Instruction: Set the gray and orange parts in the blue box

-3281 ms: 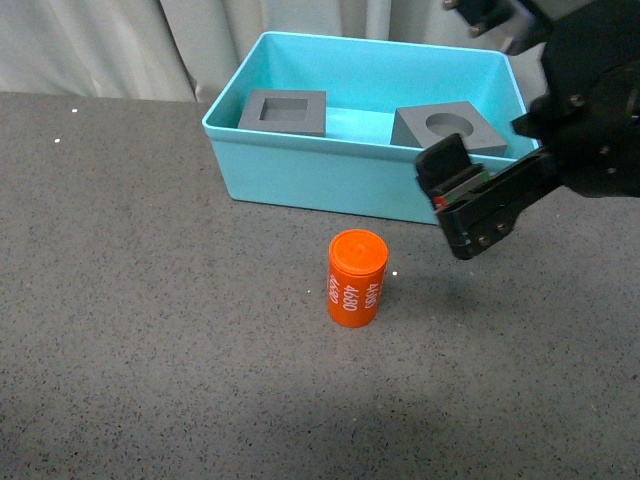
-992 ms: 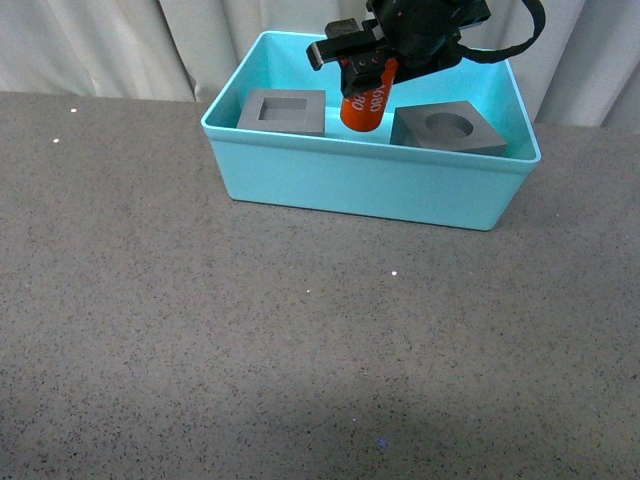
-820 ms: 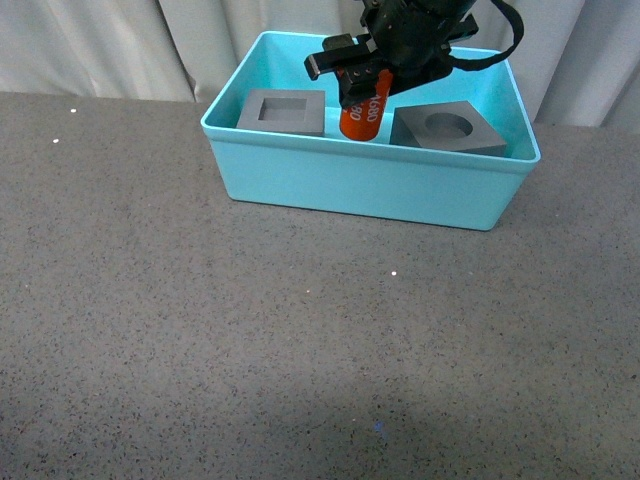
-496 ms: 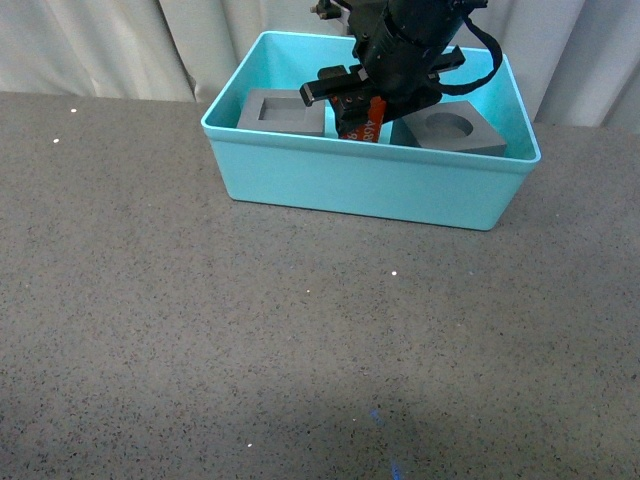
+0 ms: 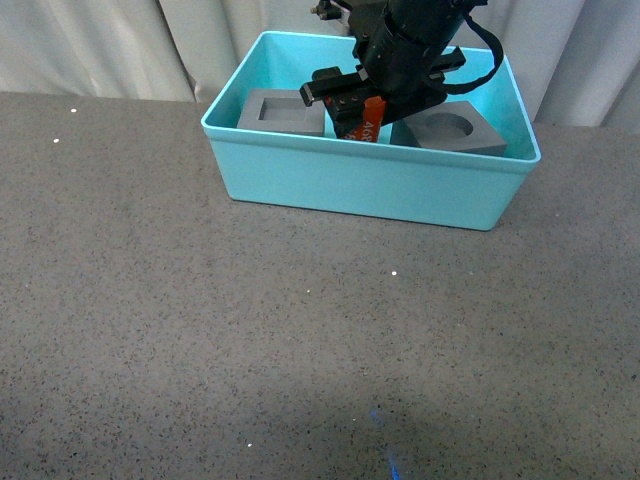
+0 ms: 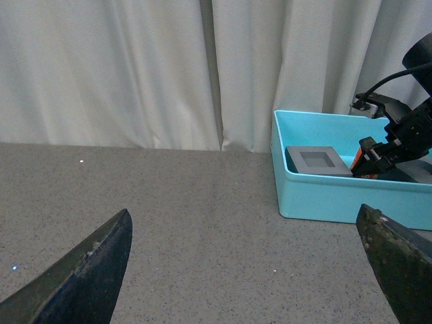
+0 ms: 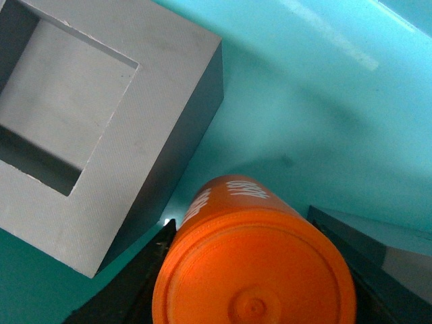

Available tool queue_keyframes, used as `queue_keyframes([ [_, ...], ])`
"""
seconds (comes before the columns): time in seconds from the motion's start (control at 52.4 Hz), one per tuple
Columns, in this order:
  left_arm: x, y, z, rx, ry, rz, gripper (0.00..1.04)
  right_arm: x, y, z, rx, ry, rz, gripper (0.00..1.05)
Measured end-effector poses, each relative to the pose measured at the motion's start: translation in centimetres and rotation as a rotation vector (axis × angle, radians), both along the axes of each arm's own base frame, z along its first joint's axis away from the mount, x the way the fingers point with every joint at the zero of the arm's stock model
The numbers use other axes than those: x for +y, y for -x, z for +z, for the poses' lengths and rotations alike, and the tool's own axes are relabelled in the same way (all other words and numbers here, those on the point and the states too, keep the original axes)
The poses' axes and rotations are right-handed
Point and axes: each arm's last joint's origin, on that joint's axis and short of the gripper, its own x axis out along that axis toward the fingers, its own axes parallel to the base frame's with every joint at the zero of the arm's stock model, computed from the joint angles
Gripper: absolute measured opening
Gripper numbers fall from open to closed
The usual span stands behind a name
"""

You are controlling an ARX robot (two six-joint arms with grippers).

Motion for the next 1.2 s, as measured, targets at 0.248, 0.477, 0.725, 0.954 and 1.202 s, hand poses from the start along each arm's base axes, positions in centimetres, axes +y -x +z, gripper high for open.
queue_keyframes([
  [0.248,0.0,0.0,0.0,0.0,0.0,0.0,0.98,-0.1,-0.1,0.2,-0.017,-0.019,-0.014,0.97],
  [0.477,0.0,0.0,0.0,0.0,0.0,0.0,0.98,-1.4,0.8,4.3,-0.102,-0.09,-0.054,0.95],
  [0.725,0.0,0.0,0.0,0.0,0.0,0.0,0.98,-4.0,3.3,10.3,-0.335,-0.154,-0.148,0.95],
  [0.954,0.0,0.0,0.0,0.0,0.0,0.0,0.98,-8.0,8.0,11.7,-0.568,-0.151,-0.3,0.95],
  [1.202,0.0,0.0,0.0,0.0,0.0,0.0,0.98,-12.6,14.7,7.1,-0.744,-0.103,-0.446,0.85],
])
